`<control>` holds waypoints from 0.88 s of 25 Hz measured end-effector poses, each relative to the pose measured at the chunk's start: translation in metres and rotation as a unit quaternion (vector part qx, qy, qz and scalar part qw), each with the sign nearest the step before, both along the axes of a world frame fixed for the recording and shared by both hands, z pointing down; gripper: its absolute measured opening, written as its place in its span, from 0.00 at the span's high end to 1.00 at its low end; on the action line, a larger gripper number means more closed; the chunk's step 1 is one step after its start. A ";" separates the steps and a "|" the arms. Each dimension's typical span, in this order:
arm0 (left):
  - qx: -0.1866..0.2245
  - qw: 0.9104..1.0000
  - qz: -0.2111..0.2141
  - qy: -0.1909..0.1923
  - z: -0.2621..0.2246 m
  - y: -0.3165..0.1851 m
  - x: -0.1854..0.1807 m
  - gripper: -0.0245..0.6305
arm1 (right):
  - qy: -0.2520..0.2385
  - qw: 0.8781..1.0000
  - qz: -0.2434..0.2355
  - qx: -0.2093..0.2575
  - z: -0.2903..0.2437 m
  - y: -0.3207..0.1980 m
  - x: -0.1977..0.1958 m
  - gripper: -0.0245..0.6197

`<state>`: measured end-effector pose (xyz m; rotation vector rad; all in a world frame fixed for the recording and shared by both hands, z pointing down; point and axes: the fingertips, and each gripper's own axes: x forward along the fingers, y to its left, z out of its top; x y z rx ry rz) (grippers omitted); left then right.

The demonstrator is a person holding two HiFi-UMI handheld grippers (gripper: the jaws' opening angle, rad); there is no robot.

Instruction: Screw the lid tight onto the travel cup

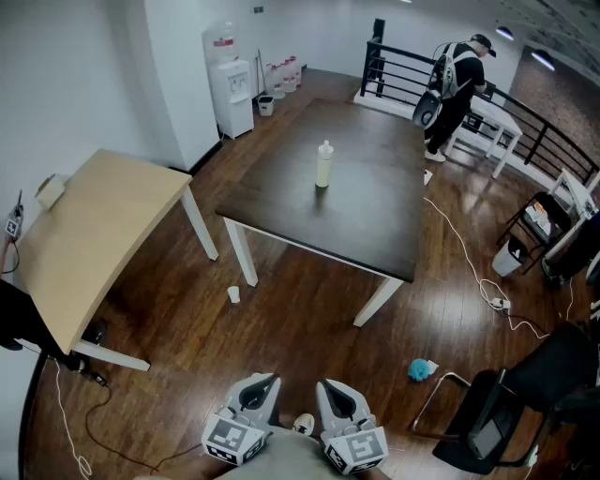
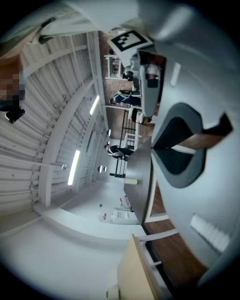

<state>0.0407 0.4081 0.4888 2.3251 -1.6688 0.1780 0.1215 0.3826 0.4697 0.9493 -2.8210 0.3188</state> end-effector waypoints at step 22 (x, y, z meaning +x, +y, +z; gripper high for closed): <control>0.030 0.998 0.033 0.053 -0.014 -0.133 -0.115 0.96 | 0.015 0.998 0.038 0.054 -0.047 -0.127 -0.121 0.97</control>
